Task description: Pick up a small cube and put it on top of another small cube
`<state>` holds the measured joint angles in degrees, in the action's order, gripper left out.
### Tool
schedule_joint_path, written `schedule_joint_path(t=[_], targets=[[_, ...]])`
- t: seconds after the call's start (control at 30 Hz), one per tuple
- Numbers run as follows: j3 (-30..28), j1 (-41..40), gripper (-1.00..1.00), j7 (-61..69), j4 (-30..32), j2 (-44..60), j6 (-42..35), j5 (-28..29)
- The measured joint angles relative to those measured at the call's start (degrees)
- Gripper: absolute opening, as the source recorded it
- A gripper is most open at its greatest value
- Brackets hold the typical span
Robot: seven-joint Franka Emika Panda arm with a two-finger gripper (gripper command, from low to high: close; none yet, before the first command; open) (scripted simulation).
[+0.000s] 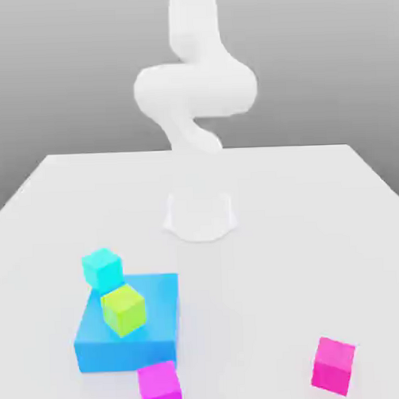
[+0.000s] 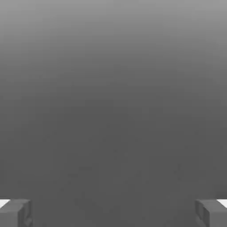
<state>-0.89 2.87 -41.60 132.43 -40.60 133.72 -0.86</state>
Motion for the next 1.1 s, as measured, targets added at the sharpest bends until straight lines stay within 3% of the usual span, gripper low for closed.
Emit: schedule_joint_path(t=[0.57,1.03,1.07,1.1], targets=[[-0.1,14.3,0.00,28.5,4.4,35.7,13.2,-5.4],[1.4,19.5,0.00,37.8,5.4,64.4,27.9,1.6],[1.4,19.5,-1.00,37.8,5.1,65.7,29.0,1.6],[1.4,19.5,-1.00,37.8,5.1,65.7,29.0,1.6]])
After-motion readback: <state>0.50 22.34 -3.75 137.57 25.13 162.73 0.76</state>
